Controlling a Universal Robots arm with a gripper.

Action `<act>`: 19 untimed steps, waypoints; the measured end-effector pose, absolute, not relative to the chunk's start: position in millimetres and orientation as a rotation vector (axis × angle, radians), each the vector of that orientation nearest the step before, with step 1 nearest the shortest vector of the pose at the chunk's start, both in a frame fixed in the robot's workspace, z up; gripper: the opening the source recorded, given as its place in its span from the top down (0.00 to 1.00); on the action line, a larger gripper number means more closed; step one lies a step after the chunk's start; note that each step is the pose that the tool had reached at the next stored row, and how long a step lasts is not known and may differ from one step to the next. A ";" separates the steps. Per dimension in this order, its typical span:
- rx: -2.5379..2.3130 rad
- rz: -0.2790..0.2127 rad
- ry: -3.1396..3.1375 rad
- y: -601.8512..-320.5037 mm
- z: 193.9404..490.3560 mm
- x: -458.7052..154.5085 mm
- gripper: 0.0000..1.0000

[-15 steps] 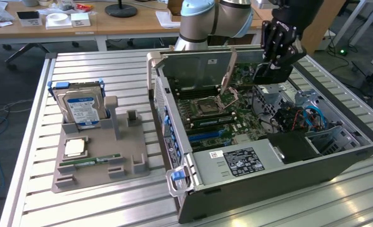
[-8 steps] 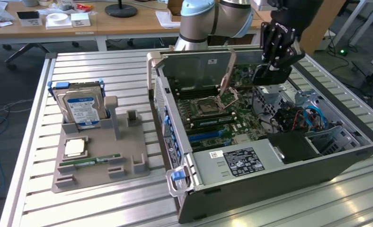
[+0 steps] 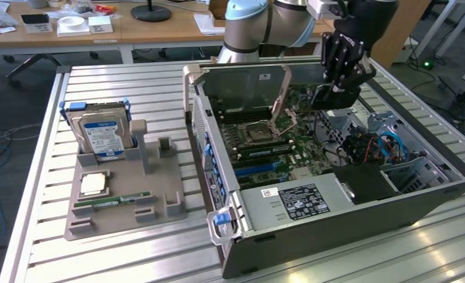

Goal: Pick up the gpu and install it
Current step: 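Insert the gpu into the slot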

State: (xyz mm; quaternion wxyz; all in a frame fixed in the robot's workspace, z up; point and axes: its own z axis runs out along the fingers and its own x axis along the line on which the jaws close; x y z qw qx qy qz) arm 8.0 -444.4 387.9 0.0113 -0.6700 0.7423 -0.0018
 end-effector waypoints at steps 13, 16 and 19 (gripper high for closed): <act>-2.090 -0.006 2.315 -444.4 382.0 6.4 0.73; -2.090 -0.006 2.315 -444.4 380.0 6.2 0.73; -2.090 -0.006 2.315 -444.4 378.1 5.9 0.73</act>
